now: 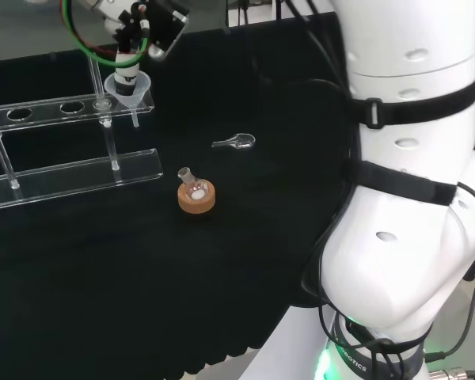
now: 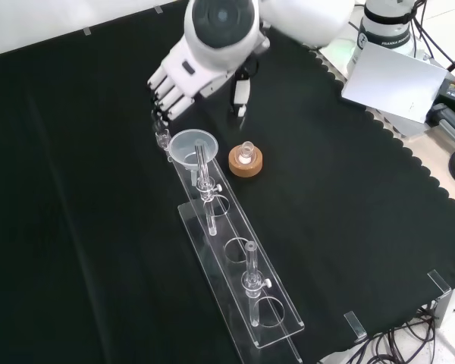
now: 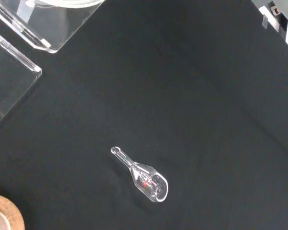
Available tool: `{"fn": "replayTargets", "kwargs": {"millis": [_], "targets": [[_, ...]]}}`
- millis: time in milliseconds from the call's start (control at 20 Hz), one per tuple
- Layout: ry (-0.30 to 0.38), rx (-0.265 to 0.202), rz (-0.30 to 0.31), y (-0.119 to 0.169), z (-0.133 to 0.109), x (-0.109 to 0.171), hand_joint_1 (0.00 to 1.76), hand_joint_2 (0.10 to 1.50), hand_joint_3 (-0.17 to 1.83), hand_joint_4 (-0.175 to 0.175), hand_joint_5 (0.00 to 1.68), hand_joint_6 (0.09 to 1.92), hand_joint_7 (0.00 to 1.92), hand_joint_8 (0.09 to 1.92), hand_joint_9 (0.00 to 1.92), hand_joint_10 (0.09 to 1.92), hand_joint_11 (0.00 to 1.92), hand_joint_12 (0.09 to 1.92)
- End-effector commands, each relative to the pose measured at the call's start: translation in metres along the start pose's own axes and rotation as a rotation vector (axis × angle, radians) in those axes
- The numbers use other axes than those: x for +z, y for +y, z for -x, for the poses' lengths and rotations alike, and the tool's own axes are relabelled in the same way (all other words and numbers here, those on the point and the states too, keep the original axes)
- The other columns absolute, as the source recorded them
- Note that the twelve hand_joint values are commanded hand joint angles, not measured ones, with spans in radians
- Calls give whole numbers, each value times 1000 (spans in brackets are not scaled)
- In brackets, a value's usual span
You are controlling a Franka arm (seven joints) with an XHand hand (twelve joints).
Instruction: Put the funnel back on the funnel stand.
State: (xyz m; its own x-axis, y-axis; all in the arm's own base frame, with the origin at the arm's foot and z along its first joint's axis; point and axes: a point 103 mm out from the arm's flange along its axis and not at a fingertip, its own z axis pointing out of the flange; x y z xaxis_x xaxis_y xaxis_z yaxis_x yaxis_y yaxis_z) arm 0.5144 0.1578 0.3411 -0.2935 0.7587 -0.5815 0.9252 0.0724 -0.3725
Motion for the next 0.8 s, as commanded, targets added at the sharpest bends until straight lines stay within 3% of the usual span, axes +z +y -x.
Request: {"fn": "replayTargets", "kwargs": {"millis": [50, 300, 800], "targets": [[189, 63, 38, -47, 35, 17, 397, 735, 316, -63, 307, 87, 241, 749, 561, 675, 514, 1301], [323, 128, 93, -93, 66, 40, 393, 740, 315, -64, 315, 87, 251, 749, 574, 677, 516, 1302], [424, 221, 146, -147, 89, 76, 389, 751, 311, -68, 329, 87, 271, 747, 607, 671, 525, 1305]]}}
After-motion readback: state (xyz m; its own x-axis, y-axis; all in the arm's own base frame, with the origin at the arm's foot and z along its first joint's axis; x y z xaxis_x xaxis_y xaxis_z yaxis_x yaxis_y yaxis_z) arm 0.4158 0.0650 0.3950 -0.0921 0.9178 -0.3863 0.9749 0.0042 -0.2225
